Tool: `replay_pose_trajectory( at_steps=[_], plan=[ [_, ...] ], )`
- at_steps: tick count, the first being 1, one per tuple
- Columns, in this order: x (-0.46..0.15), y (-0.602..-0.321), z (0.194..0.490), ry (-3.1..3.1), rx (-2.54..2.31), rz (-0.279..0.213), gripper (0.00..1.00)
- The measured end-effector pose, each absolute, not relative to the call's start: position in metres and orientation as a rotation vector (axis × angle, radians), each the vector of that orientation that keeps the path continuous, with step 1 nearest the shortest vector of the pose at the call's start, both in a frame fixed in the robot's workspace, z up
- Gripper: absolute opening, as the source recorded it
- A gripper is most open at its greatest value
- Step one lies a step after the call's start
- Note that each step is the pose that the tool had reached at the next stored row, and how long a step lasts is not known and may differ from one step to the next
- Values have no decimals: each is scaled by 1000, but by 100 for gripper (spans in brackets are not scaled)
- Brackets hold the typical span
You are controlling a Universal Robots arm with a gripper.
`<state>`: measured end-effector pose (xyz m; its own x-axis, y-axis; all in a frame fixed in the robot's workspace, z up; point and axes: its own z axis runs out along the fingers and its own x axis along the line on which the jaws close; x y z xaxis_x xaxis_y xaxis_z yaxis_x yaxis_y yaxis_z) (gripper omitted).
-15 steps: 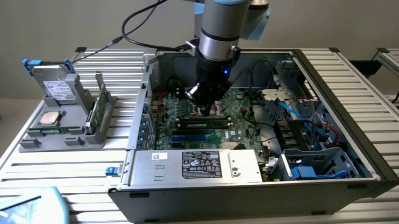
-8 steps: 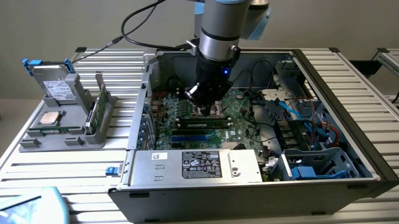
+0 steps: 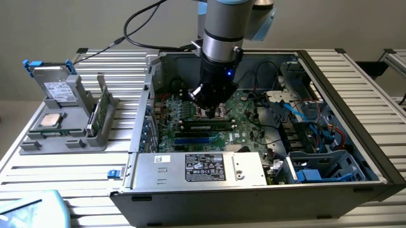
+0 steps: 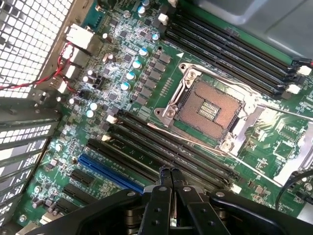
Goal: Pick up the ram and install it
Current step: 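Press down the ram until it locks into place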
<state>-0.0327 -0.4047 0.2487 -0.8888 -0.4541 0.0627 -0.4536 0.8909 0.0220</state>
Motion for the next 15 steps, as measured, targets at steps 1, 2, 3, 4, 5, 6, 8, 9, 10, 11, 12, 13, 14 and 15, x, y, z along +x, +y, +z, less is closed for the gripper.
replay_pose_trajectory(
  at_steps=[1,2,3,4,5,6,8,9,10,11,12,13,14,15],
  plan=[
    [-33,-405,249,-2996,705,-9,10],
    [-33,-405,249,-3001,691,-7,10],
    [-33,-405,249,-3006,678,-5,10],
    [-33,-405,249,-3010,663,-2,10],
    [-33,-405,249,-3014,651,1,10],
    [-33,-405,248,-3019,637,4,10],
    [-33,-405,248,-3027,608,10,10],
    [-33,-405,248,-3032,592,13,10],
    [-33,-405,248,-3036,574,16,10],
    [-33,-405,248,-3041,555,19,10],
    [-33,-405,248,-3045,536,21,10],
    [-33,-405,248,-3050,516,23,10],
    [-33,-405,248,-3054,496,25,10],
    [-33,-405,248,-3057,477,27,10]
  ],
)
